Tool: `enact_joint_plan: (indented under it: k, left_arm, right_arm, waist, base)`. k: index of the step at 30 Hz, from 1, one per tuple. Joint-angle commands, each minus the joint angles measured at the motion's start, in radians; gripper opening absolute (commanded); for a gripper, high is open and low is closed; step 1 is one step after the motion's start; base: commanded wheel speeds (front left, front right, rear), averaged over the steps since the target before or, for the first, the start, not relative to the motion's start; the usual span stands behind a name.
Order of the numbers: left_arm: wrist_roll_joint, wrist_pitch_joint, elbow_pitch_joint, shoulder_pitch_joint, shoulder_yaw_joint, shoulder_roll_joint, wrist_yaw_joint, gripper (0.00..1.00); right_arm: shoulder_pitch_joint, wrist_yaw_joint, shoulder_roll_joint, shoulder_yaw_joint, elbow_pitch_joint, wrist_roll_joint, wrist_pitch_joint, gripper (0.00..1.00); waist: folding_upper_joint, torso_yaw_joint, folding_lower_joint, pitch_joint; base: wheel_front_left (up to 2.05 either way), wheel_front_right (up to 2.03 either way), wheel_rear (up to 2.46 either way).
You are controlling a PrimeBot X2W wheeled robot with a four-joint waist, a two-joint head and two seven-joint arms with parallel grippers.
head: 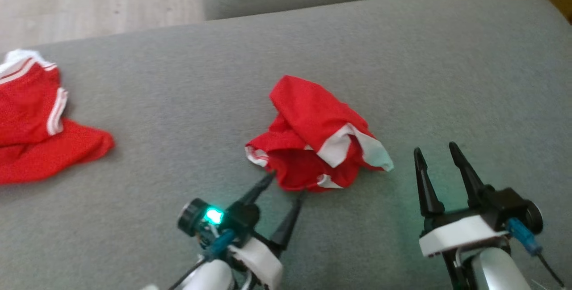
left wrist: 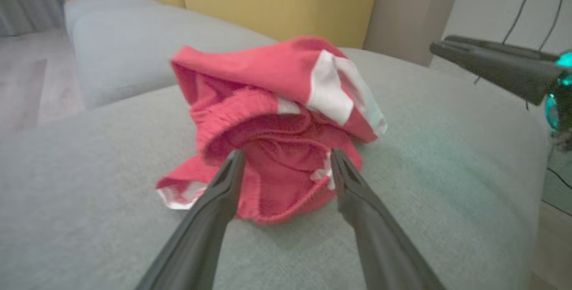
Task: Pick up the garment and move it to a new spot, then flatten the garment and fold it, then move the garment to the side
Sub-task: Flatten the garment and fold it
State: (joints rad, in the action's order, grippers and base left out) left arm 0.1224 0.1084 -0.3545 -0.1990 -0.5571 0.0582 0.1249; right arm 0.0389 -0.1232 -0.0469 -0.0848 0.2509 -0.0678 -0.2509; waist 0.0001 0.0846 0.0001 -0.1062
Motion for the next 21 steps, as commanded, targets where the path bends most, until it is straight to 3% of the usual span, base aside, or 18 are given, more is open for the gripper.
enact_joint_plan:
  k: [1,17,18,19,20,21]
  left_arm:
    - [0.016,-0.017,-0.002,-0.050,0.000,-0.004,0.005,1.00]
    - [0.060,-0.063,-0.248,-0.188,-0.053,-0.007,-0.008,1.00]
    - [0.061,-0.064,-0.261,-0.197,-0.059,-0.007,-0.008,0.94]
    - [0.066,-0.065,-0.273,-0.204,-0.064,-0.007,-0.008,0.48]
    - [0.076,-0.068,-0.281,-0.210,-0.071,-0.007,-0.006,0.14]
    - [0.089,-0.068,-0.284,-0.217,-0.080,-0.008,-0.005,0.00]
  right_arm:
    - [0.046,-0.008,-0.004,-0.028,-0.034,-0.010,-0.011,1.00]
    - [0.076,-0.008,-0.003,-0.058,-0.034,-0.042,-0.011,1.00]
    - [0.077,-0.008,-0.003,-0.059,-0.034,-0.044,-0.011,1.00]
    - [0.079,-0.008,-0.003,-0.060,-0.035,-0.045,-0.011,1.00]
    - [0.080,-0.008,-0.003,-0.061,-0.035,-0.047,-0.011,1.00]
    - [0.080,-0.008,-0.003,-0.062,-0.035,-0.048,-0.011,1.00]
  waist:
    - [-0.0001,0.043,-0.0001,-0.027]
    - [-0.0001,0.154,-0.0001,-0.061]
    - [-0.0001,0.157,-0.0001,-0.062]
    - [-0.0001,0.159,-0.0001,-0.063]
    - [-0.0001,0.161,-0.0001,-0.064]
    - [-0.0001,0.162,-0.0001,-0.064]
  base:
    - [0.00,0.00,0.00]
    - [0.00,0.00,0.00]
    - [0.00,0.00,0.00]
    - [0.00,0.00,0.00]
    - [0.00,0.00,0.00]
    - [0.00,0.00,0.00]
